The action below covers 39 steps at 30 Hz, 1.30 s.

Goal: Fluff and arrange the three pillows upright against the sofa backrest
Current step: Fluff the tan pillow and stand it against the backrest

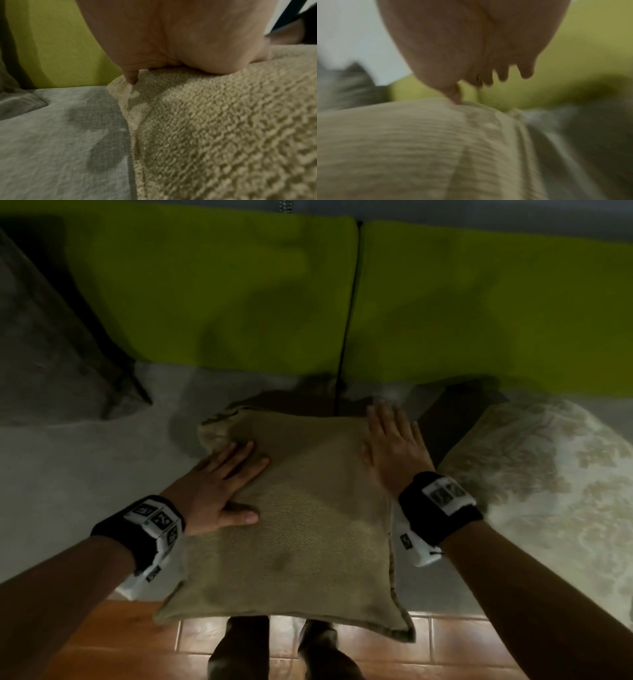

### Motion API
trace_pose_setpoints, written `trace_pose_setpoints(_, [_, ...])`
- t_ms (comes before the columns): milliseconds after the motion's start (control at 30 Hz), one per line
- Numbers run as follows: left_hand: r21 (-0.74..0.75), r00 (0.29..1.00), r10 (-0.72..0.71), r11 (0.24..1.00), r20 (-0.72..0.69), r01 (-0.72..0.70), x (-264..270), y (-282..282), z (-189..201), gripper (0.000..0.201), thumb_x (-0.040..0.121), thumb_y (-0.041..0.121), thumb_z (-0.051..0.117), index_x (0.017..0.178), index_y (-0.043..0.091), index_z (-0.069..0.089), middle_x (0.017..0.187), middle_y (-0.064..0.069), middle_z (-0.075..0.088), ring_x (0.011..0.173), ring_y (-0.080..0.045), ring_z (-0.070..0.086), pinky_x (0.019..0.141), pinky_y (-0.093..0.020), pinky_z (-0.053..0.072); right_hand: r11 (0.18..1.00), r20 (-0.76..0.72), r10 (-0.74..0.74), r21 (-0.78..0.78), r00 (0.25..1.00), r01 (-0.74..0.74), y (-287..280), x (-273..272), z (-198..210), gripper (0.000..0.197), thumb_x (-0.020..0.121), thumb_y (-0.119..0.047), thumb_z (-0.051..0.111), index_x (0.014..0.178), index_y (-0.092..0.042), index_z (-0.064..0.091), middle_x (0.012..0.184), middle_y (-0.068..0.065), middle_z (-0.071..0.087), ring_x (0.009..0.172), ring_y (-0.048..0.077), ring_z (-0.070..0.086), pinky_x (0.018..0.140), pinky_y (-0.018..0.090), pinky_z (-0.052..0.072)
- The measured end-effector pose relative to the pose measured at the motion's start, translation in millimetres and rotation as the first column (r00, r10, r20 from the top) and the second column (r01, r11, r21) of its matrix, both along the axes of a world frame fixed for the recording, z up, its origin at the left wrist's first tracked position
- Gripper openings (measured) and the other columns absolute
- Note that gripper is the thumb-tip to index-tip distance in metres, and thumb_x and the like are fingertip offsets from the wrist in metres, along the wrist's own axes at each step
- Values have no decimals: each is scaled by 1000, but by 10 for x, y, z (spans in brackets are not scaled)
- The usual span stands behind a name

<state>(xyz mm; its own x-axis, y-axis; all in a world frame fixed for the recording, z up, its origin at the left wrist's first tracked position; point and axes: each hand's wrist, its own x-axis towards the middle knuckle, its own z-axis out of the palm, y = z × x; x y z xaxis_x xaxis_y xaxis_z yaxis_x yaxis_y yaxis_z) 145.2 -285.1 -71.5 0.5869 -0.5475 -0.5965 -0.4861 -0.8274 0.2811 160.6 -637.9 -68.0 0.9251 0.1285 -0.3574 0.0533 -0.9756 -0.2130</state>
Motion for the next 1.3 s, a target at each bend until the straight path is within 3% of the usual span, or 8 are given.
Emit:
trace_pose_setpoints(100, [-20, 1000, -27, 999, 7, 27, 1, -52, 34, 98, 79, 91, 21, 149, 45, -31, 163, 2, -31, 152, -26, -19, 125, -50, 5, 928, 135, 270, 228, 953, -296, 441, -266, 284, 74, 100, -60, 41, 161, -33, 9, 172, 5, 5, 157, 34, 3, 125, 58, 13])
trace_pose_setpoints(200, [-87, 997, -37, 996, -66, 32, 48, 37, 119, 90, 83, 89, 19, 153, 47, -19, 167, 5, -17, 151, -16, -9, 123, -40, 7, 924, -153, 326, 261, 933, -280, 690, -438, 205, 101, 83, -83, 50, 158, -48, -9, 169, -9, -19, 153, 29, -25, 123, 60, -7])
trace_pose_setpoints(367, [-343, 895, 446, 838, -17, -424, 729, 285, 219, 25, 102, 31, 52, 125, 27, 61, 120, -1, 67, 109, -21, 63, 86, -21, 44, 950, -199, 307, 120, 931, -288, 728, -420, 18, 110, 73, -96, 39, 155, -50, -20, 163, -8, -37, 149, 26, -36, 122, 61, -12])
trace_pose_setpoints(467, [-319, 818, 575, 775, -4, -546, 1139, 342, 90, 21, 99, 22, 58, 116, 12, 66, 115, -11, 68, 106, -29, 63, 88, -32, 46, 949, -222, 315, 85, 923, -304, 703, -425, 43, 108, 76, -97, 34, 152, -50, -27, 160, -8, -43, 148, 26, -39, 121, 57, -19])
trace_pose_setpoints(667, [-6, 901, 417, 907, -118, -420, 1224, 314, -217, 28, 98, 46, 53, 79, 27, 58, 95, -6, 62, 84, -22, 55, 74, -26, 36, 954, -246, 300, 45, 922, -298, 720, -516, 46, 110, 77, -96, 34, 145, -50, -38, 154, -10, -50, 145, 25, -43, 118, 55, -25])
trace_pose_setpoints(800, [55, 924, 359, 933, -136, -354, 1194, 355, -437, 41, 94, 52, 58, 111, 15, 66, 108, -10, 66, 92, -27, 61, 76, -28, 41, 953, -249, 297, 17, 922, -303, 770, -512, 27, 111, 76, -97, 33, 144, -50, -41, 154, -9, -51, 146, 27, -42, 118, 54, -26])
trace_pose_setpoints(1033, [-267, 724, 689, 705, 36, -657, 1326, 584, -468, 22, 103, 17, 46, 112, 5, 62, 107, -21, 65, 98, -38, 63, 77, -32, 41, 945, -239, 322, 22, 916, -327, 724, -523, 55, 111, 77, -96, 35, 148, -48, -35, 158, -9, -46, 147, 24, -41, 120, 55, -22])
trace_pose_setpoints(1300, [-512, 683, 720, 635, 123, -578, 999, 192, 167, 45, 100, 33, 53, 141, 15, 47, 137, -16, 54, 117, -33, 56, 90, -34, 43, 955, -189, 297, 63, 936, -290, 589, -540, 158, 98, 84, -89, 35, 153, -51, -24, 164, -11, -36, 150, 23, -36, 122, 57, -15])
